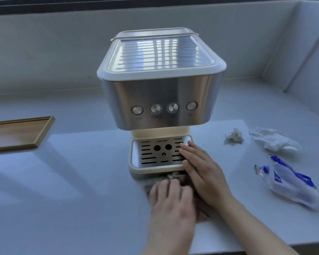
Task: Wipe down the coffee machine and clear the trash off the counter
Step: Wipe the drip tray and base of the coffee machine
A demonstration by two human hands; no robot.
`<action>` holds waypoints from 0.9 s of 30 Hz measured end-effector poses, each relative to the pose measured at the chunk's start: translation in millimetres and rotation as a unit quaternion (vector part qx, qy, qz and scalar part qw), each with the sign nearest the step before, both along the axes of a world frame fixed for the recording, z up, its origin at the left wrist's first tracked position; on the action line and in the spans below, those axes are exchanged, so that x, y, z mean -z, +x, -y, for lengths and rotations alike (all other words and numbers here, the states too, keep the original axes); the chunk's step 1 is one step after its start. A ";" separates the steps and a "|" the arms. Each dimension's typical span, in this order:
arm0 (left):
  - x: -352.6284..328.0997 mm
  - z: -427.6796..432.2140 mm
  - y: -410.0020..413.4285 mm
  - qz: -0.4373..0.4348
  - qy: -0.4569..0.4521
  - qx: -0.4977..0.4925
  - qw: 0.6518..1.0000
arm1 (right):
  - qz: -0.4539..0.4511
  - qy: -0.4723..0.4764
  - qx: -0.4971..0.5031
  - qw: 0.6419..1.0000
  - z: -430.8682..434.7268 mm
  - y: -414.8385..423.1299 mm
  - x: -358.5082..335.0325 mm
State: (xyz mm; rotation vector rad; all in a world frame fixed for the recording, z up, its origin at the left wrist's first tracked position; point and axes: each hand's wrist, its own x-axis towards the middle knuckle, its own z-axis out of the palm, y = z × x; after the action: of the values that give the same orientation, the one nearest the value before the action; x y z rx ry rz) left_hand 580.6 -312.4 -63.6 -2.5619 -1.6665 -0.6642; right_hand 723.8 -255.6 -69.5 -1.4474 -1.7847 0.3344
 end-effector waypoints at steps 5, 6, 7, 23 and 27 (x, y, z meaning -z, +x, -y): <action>-12.2 -8.5 -4.4 0.124 -0.101 0.161 0.974 | -0.362 -0.028 0.073 0.929 8.9 22.3 -19.3; -14.1 -9.4 -19.2 0.158 -0.085 0.172 0.969 | -0.354 -0.021 0.083 0.931 16.8 24.9 -22.5; -13.7 -11.8 -36.3 0.180 -0.049 0.161 0.969 | -0.306 -0.010 0.077 0.949 26.3 22.5 -24.2; 14.7 -45.5 -93.0 0.140 -0.118 -0.039 0.982 | 0.057 -0.030 0.174 0.983 -4.1 39.4 -12.4; 16.5 -46.6 -92.9 0.126 -0.112 -0.046 0.985 | 0.059 -0.092 0.136 0.985 -43.5 45.0 -11.1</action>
State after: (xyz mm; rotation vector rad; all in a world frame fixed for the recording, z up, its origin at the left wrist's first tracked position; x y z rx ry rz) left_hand 487.7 -265.8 -80.1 -2.6183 -2.0327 -0.8725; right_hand 768.8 -212.1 -58.4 -1.8524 -1.6528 0.2827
